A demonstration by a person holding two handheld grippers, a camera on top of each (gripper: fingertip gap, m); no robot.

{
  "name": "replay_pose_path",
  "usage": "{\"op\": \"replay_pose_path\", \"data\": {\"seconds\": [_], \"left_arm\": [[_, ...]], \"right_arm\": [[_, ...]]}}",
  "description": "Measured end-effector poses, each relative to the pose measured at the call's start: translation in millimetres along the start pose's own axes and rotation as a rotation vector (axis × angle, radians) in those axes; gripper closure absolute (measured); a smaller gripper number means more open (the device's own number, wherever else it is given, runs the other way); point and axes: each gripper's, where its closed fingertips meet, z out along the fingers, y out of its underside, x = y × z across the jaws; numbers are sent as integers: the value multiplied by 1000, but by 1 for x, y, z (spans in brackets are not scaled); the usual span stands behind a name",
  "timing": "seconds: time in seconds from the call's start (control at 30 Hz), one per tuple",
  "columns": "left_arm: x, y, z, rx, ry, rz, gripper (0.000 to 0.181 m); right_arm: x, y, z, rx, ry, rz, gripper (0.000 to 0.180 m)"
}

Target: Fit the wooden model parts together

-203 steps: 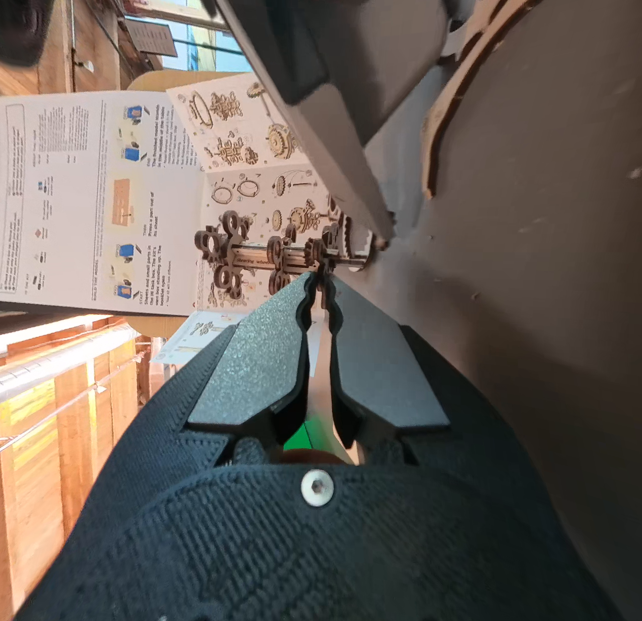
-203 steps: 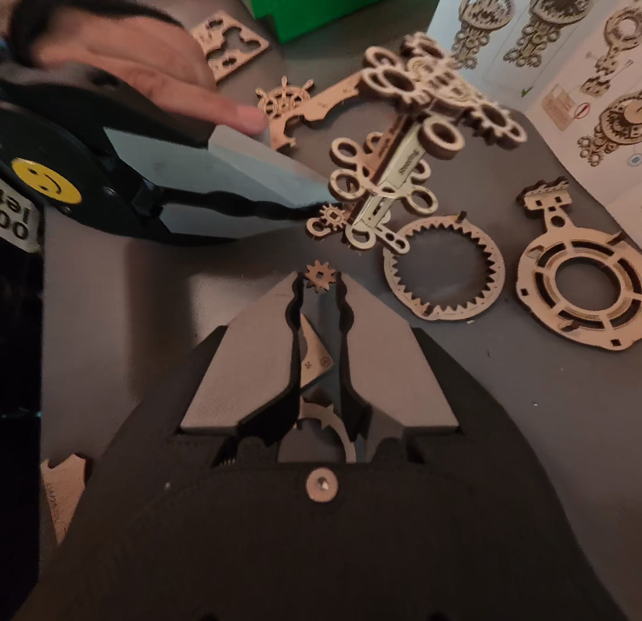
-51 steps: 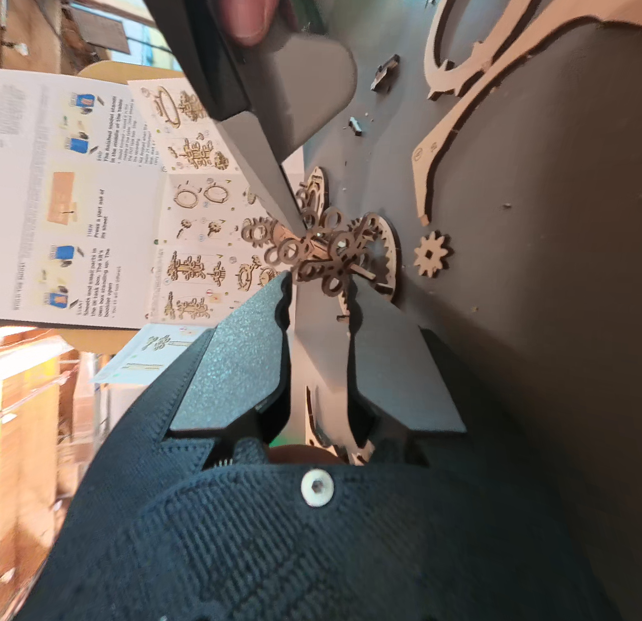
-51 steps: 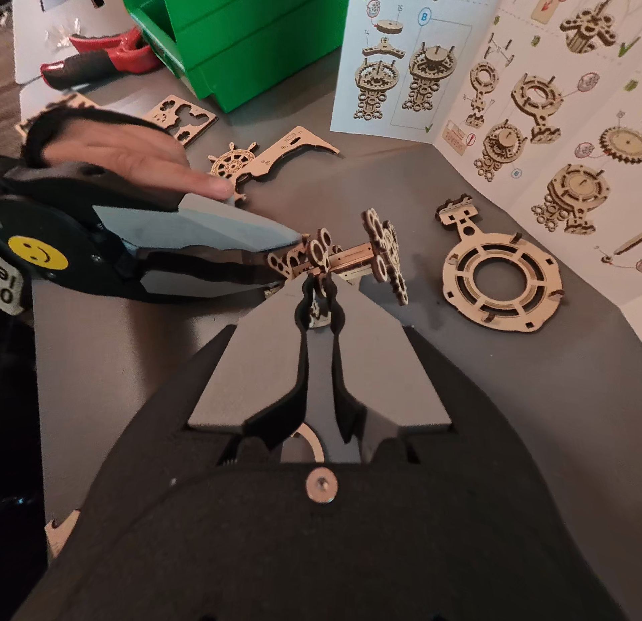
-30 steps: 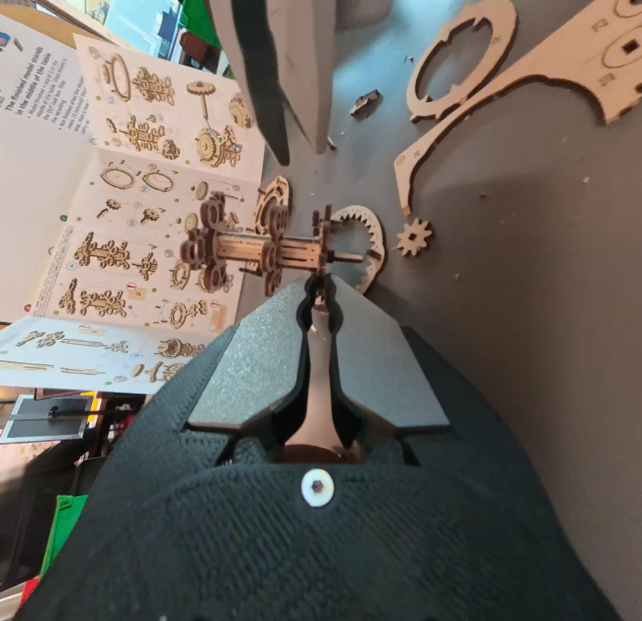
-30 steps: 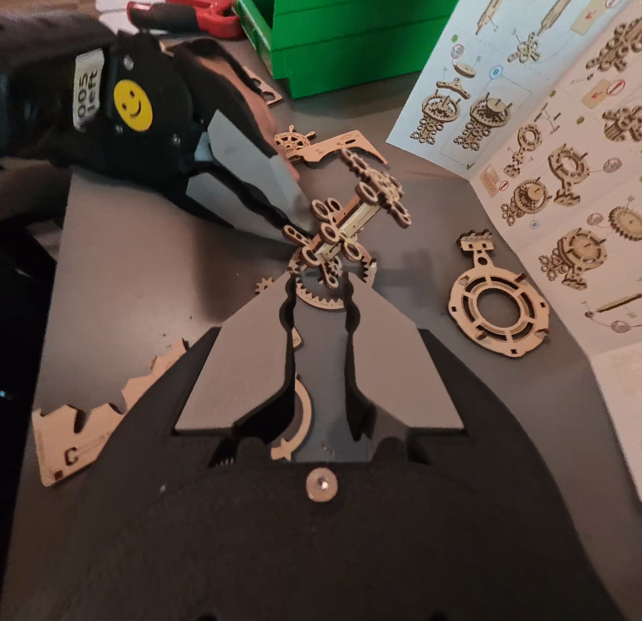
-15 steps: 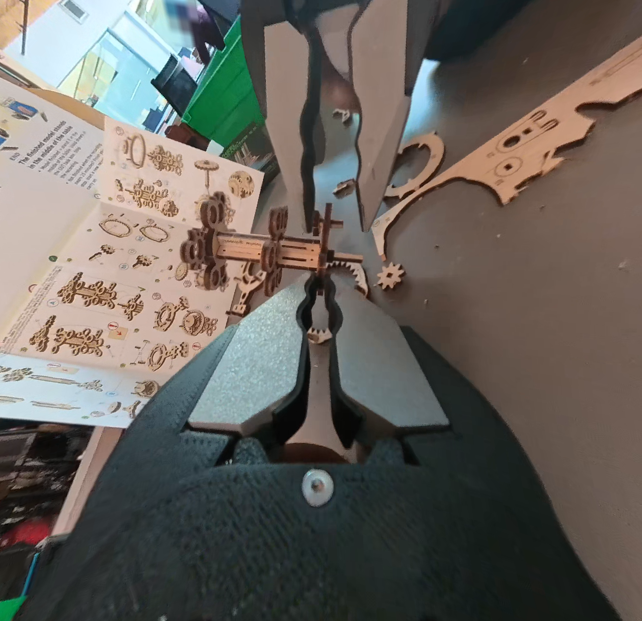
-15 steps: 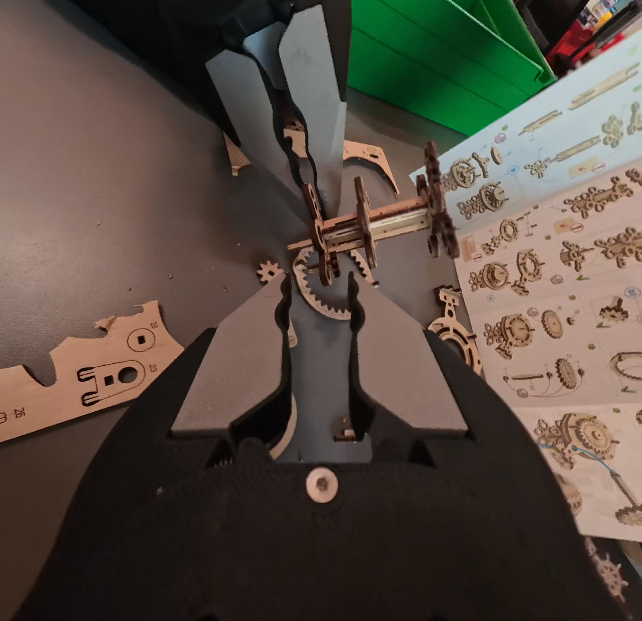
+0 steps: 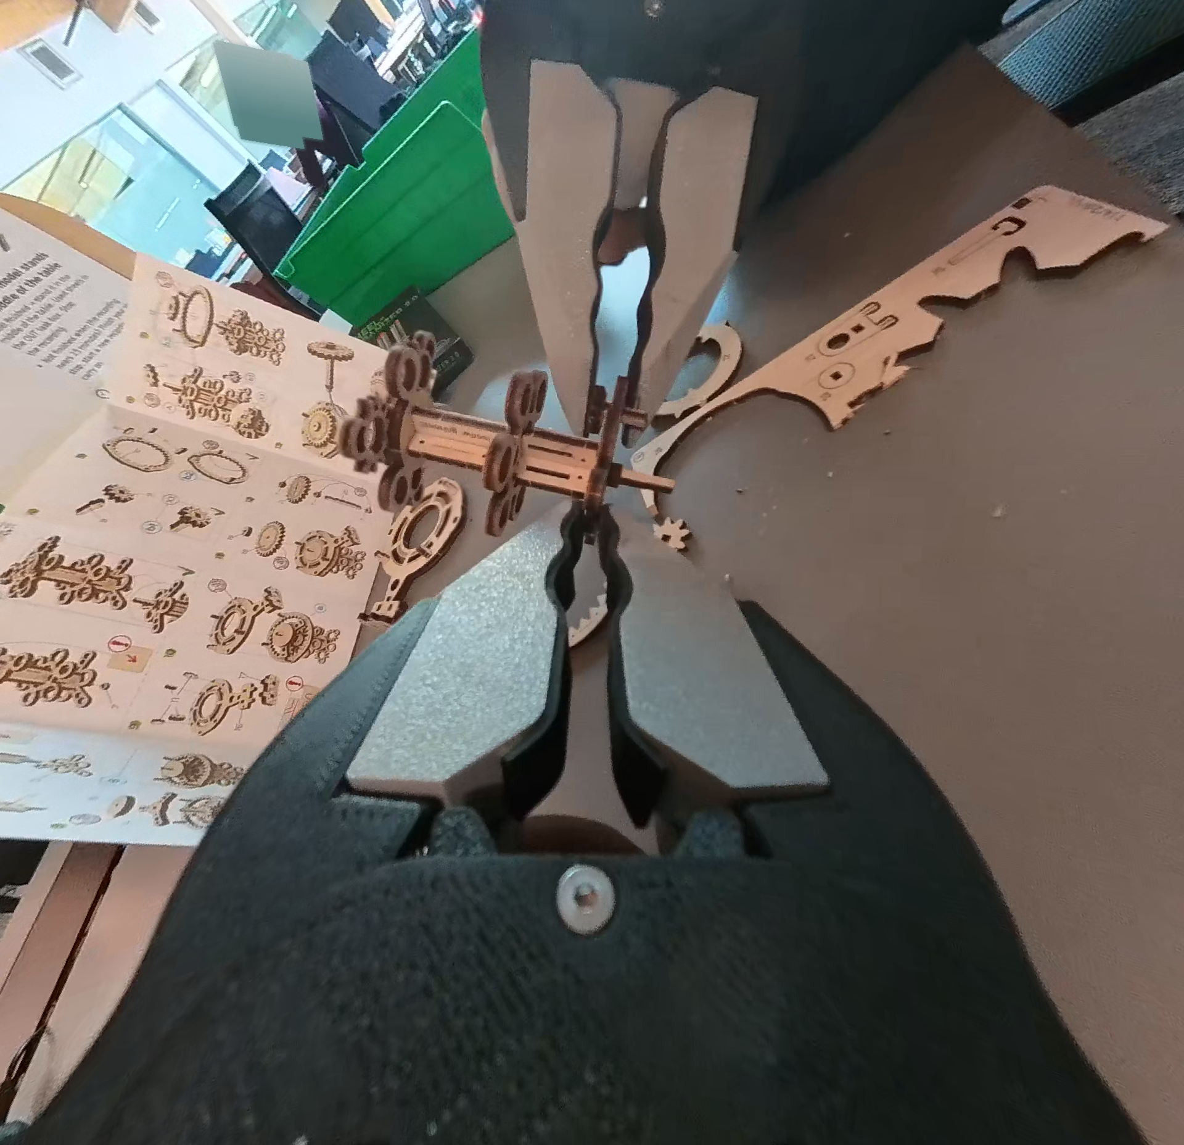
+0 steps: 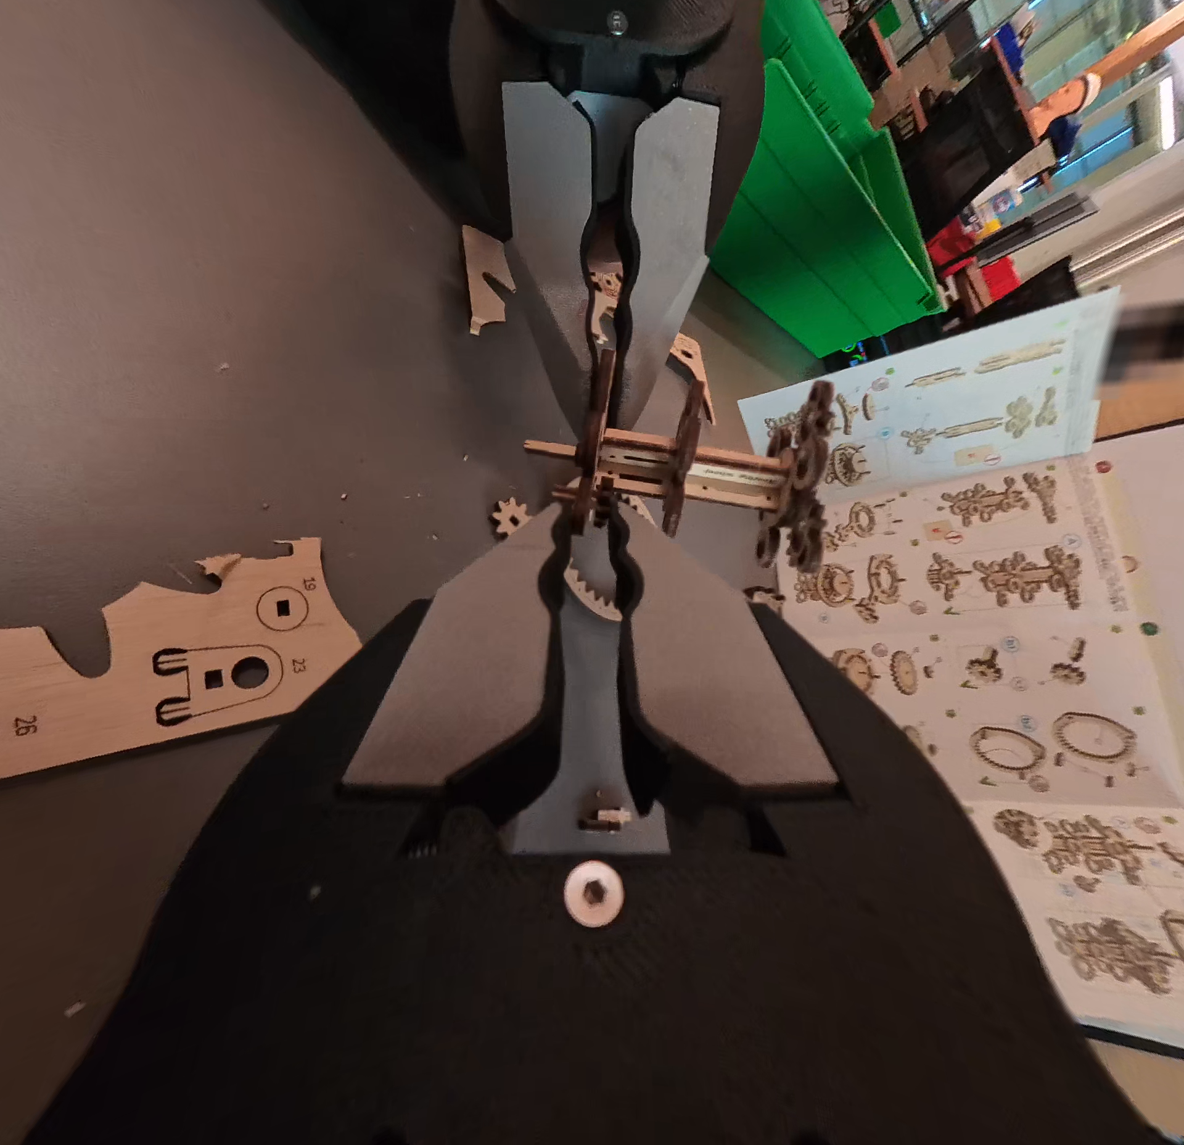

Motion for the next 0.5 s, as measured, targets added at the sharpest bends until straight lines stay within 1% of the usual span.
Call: {"op": "replay_pose_path", "data": {"seconds": [0.07, 0.27, 0.5], "left_arm": [[0, -1, 0, 6, 8, -4, 180], [0, -2, -3, 22, 24, -30, 180], [3, -5, -5, 41, 63, -61, 180]], "right_arm": [[0, -1, 0, -3, 9, -18, 173], [5, -5, -2, 25, 24, 44, 173], [-1, -14, -3, 38, 36, -36, 173]]}}
